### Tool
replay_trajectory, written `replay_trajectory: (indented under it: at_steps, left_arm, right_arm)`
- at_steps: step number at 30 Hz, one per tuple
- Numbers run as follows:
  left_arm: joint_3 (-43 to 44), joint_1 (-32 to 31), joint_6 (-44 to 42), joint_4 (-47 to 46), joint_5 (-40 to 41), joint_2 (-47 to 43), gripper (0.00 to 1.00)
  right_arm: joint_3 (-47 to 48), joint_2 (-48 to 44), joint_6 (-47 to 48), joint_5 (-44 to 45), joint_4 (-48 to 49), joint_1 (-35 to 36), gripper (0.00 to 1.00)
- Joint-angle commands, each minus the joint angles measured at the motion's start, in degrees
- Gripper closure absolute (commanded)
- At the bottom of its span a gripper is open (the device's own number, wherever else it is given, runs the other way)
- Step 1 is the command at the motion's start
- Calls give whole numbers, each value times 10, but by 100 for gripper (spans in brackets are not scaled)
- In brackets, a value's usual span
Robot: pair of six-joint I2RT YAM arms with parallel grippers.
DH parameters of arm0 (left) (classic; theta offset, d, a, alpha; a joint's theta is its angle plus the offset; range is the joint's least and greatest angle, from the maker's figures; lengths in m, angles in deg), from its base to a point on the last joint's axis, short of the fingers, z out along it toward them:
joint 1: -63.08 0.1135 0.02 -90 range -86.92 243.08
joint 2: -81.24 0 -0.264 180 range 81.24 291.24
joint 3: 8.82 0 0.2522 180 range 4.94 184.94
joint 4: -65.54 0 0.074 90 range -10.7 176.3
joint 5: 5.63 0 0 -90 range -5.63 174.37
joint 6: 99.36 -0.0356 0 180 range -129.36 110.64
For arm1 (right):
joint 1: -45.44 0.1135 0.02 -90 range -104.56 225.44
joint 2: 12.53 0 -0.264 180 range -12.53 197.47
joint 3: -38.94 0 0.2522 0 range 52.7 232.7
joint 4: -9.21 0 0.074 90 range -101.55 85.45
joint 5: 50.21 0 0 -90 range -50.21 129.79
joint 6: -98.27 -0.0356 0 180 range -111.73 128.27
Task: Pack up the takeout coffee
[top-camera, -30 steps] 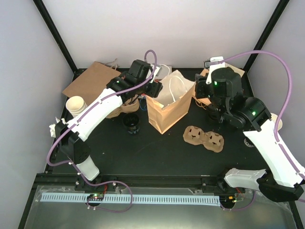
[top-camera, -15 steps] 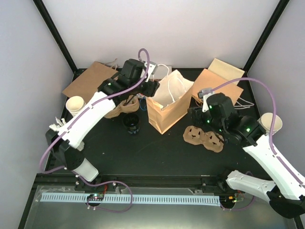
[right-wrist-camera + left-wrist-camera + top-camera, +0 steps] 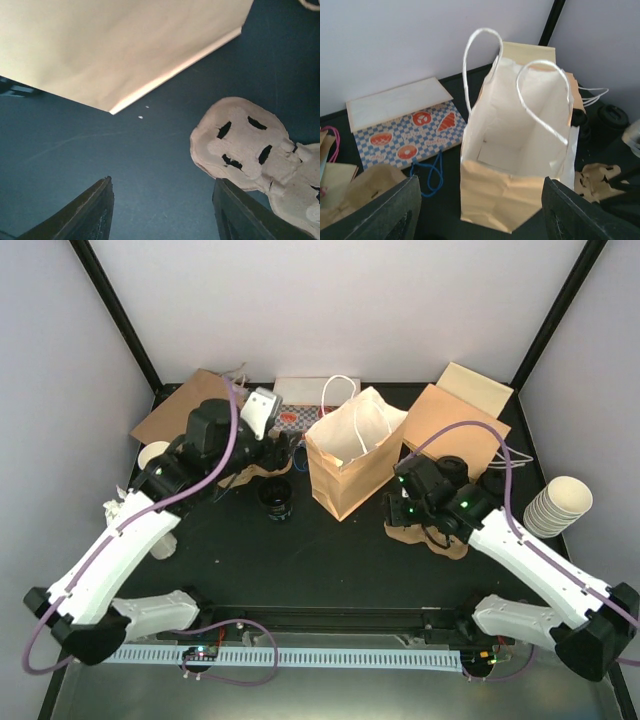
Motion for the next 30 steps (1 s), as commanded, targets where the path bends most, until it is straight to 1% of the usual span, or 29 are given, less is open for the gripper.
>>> replay_trajectory:
  at_steps: [1,6,10,11,12,13,16,20,24,30]
  left_arm:
    - [-47,3,27,0,-8,-61,31]
    - [-103,3,41,10,-9,-122,31]
    - [-155,3,57,9,-12,-159,31]
    - [-167,3,62,8,-13,-168,31]
    - [-180,3,66,8,-15,-177,31]
    - [-195,3,71,7,-17,-184,31]
    - [-223,3,83,5,-27,-204,31]
    - [-242,3,89,5,-29,-218,30]
    - [-249,3,92,4,-30,-224,26]
    - [-255,3,94,-2,-35,-223,25]
  right_arm:
    - [-31,17,-47,40,41,-3,43]
    - [-69,32,-65,37,71,-3,42]
    - [-84,43,-91,44,72,-3,35]
    - [-84,48,-102,60,63,-2,17]
    - [-84,51,-111,72,56,-3,7]
    - [-86,54,-117,83,51,-4,1]
    - [-91,62,-120,96,51,-7,0]
    - [-93,76,-117,90,59,-27,0]
    - [-93,92,-114,79,70,-45,0]
    - [-93,122,-112,61,83,-65,1]
